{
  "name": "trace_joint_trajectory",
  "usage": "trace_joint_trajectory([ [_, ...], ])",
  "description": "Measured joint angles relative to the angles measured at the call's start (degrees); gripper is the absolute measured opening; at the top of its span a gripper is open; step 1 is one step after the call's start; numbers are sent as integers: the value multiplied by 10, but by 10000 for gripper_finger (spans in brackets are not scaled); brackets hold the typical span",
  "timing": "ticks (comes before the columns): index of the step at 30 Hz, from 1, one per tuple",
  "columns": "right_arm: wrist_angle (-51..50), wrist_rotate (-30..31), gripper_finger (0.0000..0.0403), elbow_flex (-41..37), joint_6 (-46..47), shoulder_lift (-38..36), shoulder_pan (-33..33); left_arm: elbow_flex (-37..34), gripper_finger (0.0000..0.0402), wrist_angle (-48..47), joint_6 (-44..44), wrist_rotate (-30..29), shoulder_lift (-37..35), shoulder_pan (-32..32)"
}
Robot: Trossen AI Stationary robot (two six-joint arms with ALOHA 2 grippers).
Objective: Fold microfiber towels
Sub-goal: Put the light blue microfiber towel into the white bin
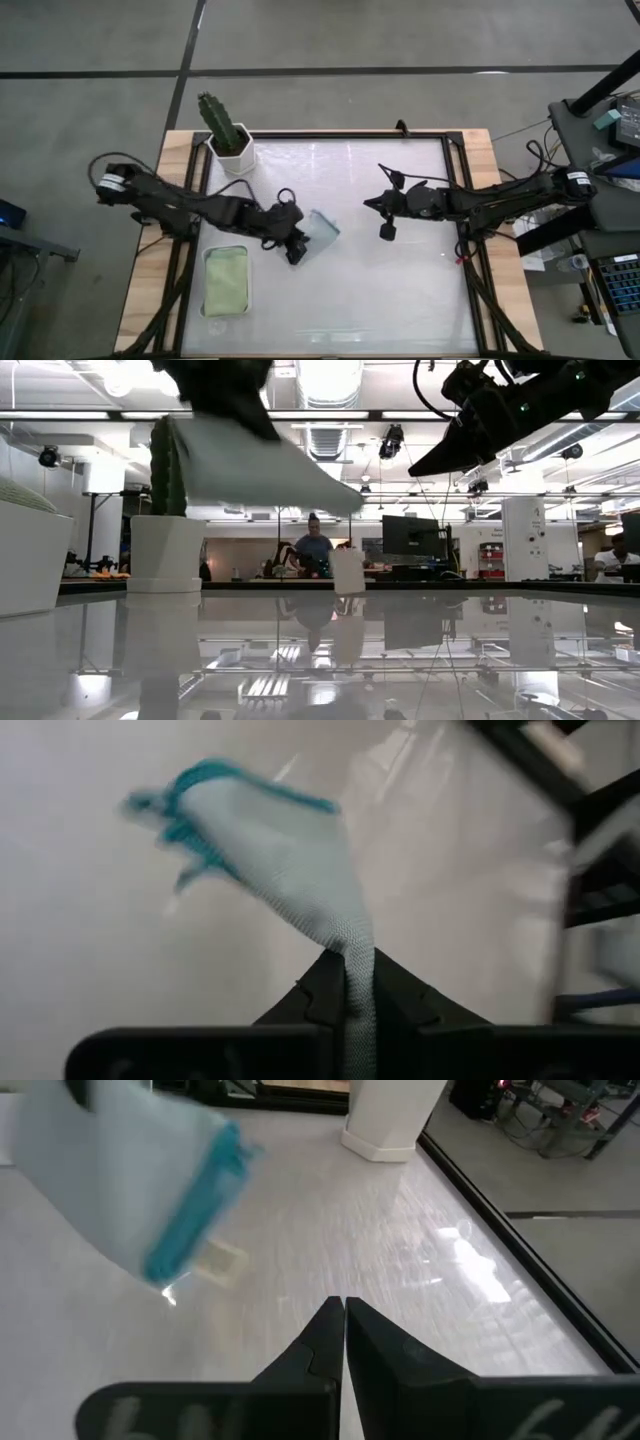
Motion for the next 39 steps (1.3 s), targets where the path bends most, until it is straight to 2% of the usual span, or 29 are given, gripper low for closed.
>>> trace_joint_trajectory([
  [7, 0, 0, 9, -3, 3, 1, 0, 84, 9, -164, -232, -22, -57, -87],
  [11, 3, 0, 9, -3, 4, 1, 0, 114, 8, -260, -389, -123, -88, -166],
  [14, 4, 0, 9, -3, 5, 0, 0, 121, 8, -318, -515, -173, -91, -235],
  [20, 20, -1, 9, -3, 10, 1, 0, 133, 7, -412, -717, -180, -63, -362],
  [25, 29, -16, 9, -3, 9, 1, 0, 141, 7, -466, -779, -182, -43, -409],
  [32, 43, -16, 9, -3, -7, 1, 0, 146, 17, -534, -753, -188, -53, -410],
  [37, 51, -16, 9, -3, -13, 3, 0, 160, 18, -628, -785, -190, -60, -417],
  [39, 51, -16, 9, -3, -13, 3, 0, 160, 14, -617, -787, -189, -54, -419],
])
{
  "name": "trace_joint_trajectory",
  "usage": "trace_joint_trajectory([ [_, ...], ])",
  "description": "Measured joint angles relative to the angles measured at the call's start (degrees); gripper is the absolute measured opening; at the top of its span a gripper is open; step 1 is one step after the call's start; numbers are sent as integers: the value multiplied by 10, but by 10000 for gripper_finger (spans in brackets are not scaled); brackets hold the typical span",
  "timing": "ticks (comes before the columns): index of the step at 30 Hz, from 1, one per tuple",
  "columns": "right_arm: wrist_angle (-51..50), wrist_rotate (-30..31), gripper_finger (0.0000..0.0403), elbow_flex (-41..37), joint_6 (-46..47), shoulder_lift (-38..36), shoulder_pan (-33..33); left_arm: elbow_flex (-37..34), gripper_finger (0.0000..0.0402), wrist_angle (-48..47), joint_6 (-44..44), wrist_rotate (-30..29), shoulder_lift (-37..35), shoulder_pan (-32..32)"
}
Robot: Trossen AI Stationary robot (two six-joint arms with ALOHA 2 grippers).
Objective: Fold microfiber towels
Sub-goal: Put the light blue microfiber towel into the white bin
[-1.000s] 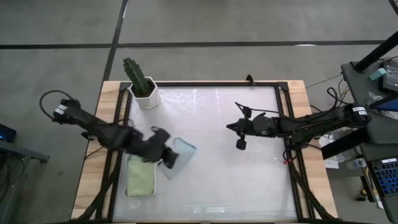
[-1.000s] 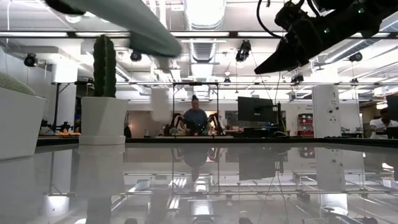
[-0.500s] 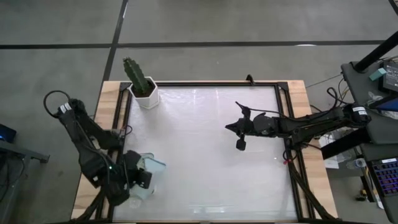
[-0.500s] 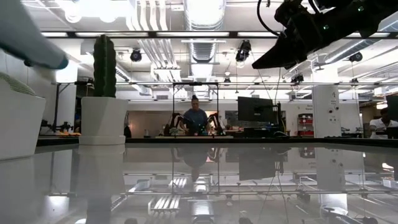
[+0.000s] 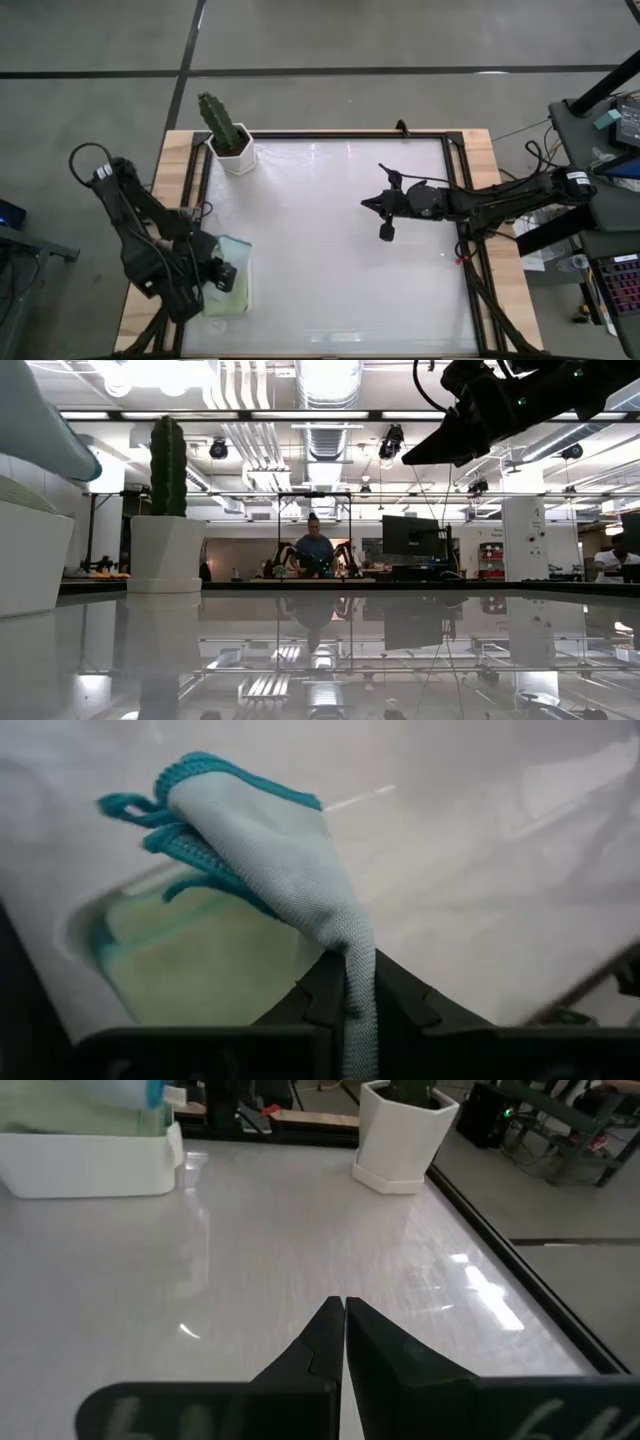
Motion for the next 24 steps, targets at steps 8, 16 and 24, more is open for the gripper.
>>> trace_joint_trajectory([
  [8, 0, -15, 9, 0, 1, 5, 0, 0, 16, 61, -4, 38, 37, -15],
  [16, 20, -15, 9, 0, 1, 21, 0, -3, 17, 20, -5, 60, 56, -20],
  [24, 22, -15, 9, 0, 2, 25, 0, -3, 18, -19, -3, 104, 80, -19],
])
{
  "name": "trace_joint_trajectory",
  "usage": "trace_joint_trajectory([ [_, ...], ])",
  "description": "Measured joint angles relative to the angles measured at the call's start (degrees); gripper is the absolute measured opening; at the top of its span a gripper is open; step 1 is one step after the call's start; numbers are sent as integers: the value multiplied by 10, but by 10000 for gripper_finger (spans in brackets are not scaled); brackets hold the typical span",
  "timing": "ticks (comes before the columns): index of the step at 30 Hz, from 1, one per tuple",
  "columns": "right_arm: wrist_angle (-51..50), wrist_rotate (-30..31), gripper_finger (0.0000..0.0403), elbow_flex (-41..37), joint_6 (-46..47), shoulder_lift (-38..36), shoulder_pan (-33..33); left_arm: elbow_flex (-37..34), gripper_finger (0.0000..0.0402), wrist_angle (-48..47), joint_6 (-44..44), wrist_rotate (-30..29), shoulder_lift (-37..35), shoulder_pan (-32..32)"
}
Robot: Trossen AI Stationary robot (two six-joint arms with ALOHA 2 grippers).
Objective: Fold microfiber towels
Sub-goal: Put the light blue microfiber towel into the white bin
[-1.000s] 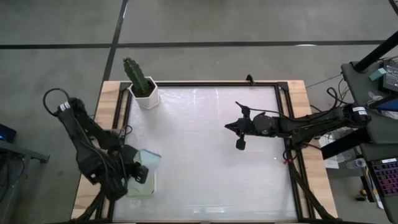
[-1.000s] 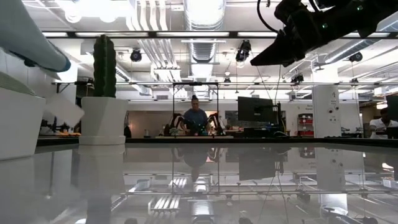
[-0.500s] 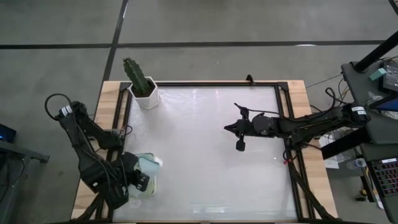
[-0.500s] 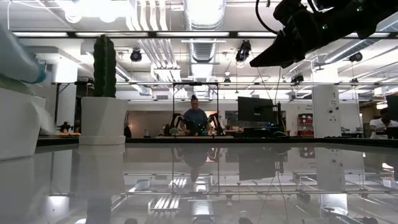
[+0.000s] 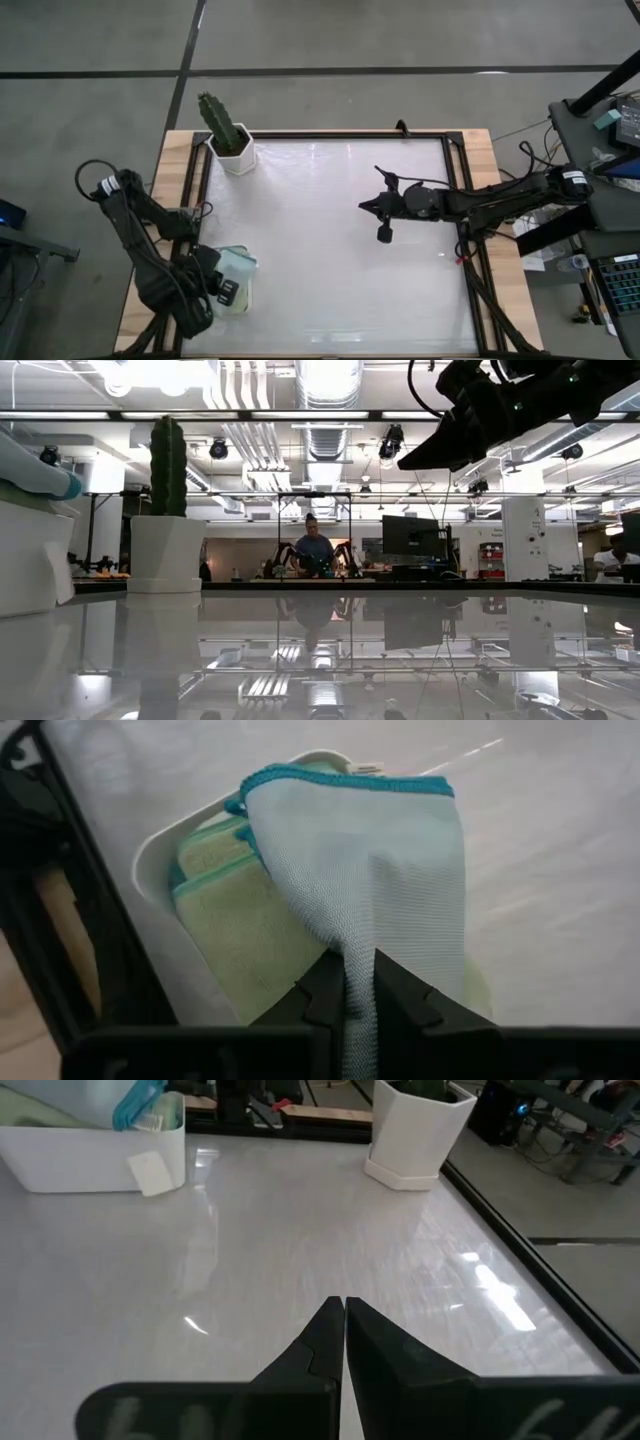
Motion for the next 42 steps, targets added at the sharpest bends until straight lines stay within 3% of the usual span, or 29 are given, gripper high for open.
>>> trace_joint_trajectory([
  [5, 0, 0, 9, 0, 0, 0, 0, 0, 39, -1, 10, 7, 5, 0],
  [14, 6, 0, 9, 0, -10, 0, 0, -7, 157, -32, 34, 45, 5, 0],
  [19, 16, 1, 9, 0, -30, 0, 0, -7, 196, -52, 85, 56, 5, 0],
  [23, 27, 1, 9, 0, -45, 0, 0, -7, 200, -40, 123, 39, 5, 5],
  [29, 26, 1, 9, 0, -49, 0, 0, -9, 190, 87, 191, -129, 18, 51],
  [31, 26, 1, 9, 0, -46, 0, 0, -8, 182, 112, 223, -112, 38, 84],
  [36, 26, 1, 9, 0, -46, 0, 0, 5, 169, 113, 287, 1, 102, 155],
  [42, 25, 1, 9, 0, -50, 0, 0, 23, 168, 94, 320, 22, 138, 178],
])
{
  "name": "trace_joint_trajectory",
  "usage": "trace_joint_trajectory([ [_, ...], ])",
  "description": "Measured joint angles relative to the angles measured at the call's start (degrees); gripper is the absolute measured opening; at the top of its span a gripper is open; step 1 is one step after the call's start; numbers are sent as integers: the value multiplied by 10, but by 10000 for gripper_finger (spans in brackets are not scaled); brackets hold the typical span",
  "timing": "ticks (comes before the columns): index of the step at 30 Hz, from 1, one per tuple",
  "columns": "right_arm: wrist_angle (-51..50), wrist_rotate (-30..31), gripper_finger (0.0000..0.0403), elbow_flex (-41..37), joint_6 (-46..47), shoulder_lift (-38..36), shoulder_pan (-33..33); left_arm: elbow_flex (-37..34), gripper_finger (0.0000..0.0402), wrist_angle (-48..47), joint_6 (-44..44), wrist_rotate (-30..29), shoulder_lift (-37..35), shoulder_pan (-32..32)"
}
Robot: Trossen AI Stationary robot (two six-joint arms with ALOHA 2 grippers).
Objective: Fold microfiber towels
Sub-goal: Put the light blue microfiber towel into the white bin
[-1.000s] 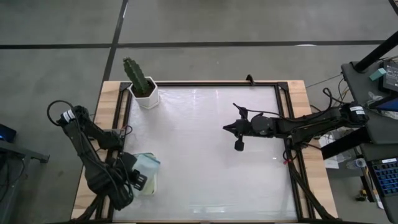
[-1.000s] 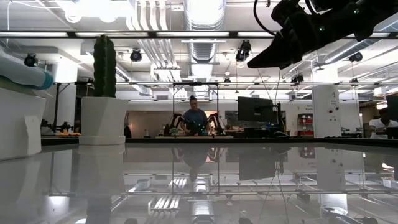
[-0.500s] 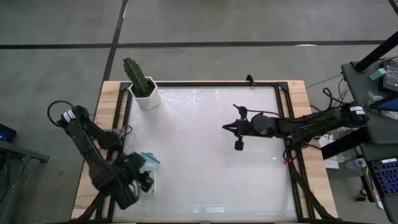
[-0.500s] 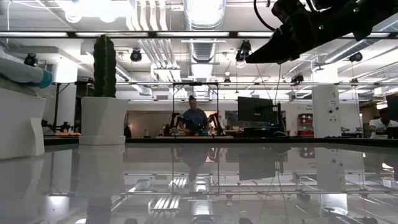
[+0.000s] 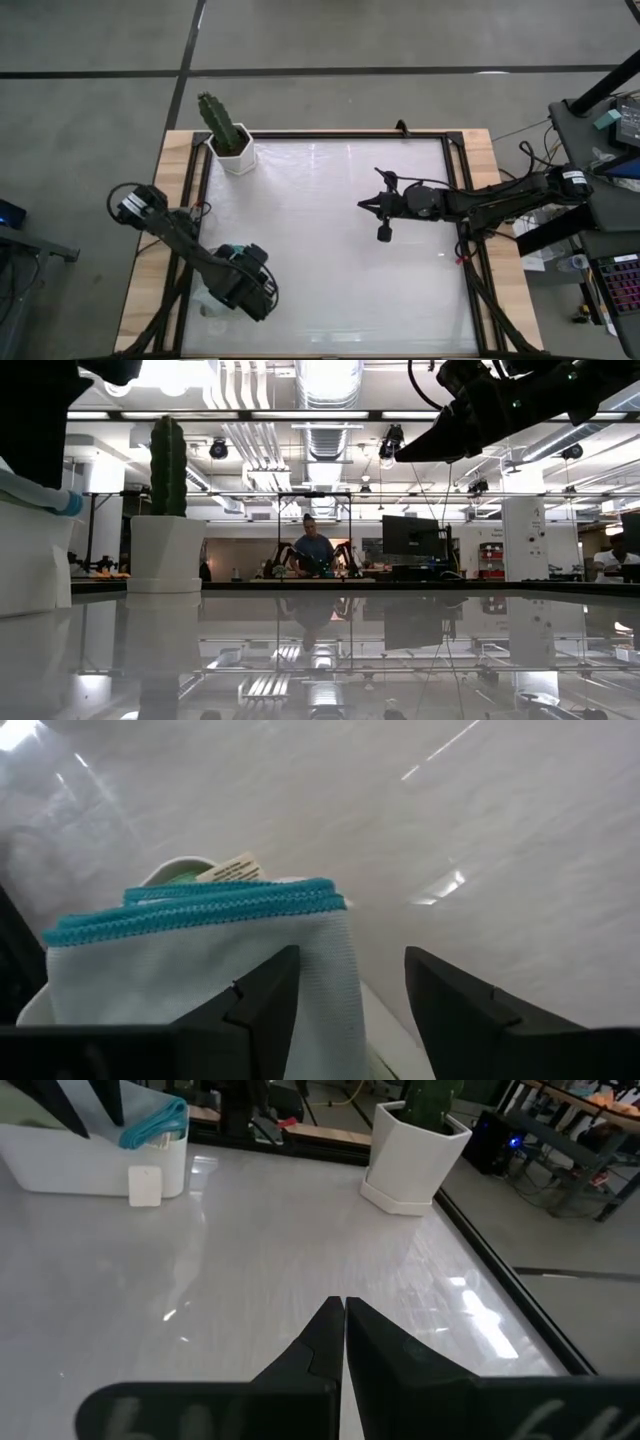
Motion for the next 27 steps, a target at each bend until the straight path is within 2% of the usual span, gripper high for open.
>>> trace_joint_trajectory([
  [12, -4, 0, 9, 0, 0, 0, 0, -5, 161, -26, 6, -13, 2, 0],
  [15, -4, 0, 9, 0, 3, 0, 0, -6, 129, -25, 6, -15, 2, 1],
  [21, -5, 0, 9, 0, 4, 0, 0, -6, 15, -24, 5, -15, 2, 3],
  [27, -9, 0, 9, -1, 4, 0, 0, 2, 3, -36, -8, -22, -6, 9],
])
